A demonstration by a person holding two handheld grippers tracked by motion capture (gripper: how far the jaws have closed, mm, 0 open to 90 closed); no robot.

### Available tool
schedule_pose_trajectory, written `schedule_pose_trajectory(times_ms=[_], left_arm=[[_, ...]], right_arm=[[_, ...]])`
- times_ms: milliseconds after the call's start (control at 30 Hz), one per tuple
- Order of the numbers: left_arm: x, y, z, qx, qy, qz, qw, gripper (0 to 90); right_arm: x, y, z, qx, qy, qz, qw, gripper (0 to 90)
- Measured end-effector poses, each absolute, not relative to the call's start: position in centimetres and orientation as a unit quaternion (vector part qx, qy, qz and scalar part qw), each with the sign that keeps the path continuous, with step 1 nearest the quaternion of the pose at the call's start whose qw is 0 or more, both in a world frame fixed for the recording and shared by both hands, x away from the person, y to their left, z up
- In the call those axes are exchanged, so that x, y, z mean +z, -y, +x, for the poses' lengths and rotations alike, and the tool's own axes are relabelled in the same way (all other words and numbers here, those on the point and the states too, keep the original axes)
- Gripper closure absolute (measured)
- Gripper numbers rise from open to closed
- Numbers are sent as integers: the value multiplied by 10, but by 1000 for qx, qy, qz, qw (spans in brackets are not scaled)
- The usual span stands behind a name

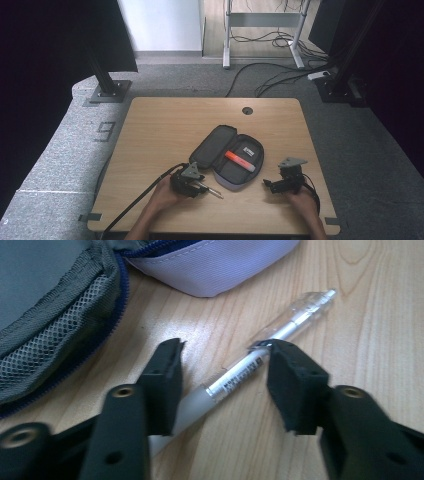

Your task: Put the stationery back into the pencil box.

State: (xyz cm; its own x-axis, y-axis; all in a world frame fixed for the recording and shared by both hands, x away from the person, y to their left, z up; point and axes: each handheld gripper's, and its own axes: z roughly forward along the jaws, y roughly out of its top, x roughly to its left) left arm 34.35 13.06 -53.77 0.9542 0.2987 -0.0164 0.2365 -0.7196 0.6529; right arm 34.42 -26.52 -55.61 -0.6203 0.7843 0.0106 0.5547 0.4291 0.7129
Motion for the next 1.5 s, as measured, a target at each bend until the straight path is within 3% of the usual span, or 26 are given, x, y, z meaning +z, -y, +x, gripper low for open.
schedule_pose_trajectory(times_ms=[467, 733, 967, 1200, 1500], left_arm=[[-534, -145, 340, 37, -142, 926, 347, 714], [-534, -148, 343, 7, -137, 929, 344, 708], [-539, -143, 340, 19, -115, 926, 360, 672], [-537, -145, 340, 27, -125, 927, 352, 771], [-538, -156, 338, 9, -141, 923, 359, 800]], right_arm=[[-556, 265, 344, 350, -829, 404, 164, 0], [-556, 265, 344, 350, -829, 404, 164, 0], [-556, 265, 344, 350, -829, 404, 164, 0], [-556, 265, 344, 350, -829, 404, 164, 0], [-556, 265, 344, 350, -829, 404, 165, 0]])
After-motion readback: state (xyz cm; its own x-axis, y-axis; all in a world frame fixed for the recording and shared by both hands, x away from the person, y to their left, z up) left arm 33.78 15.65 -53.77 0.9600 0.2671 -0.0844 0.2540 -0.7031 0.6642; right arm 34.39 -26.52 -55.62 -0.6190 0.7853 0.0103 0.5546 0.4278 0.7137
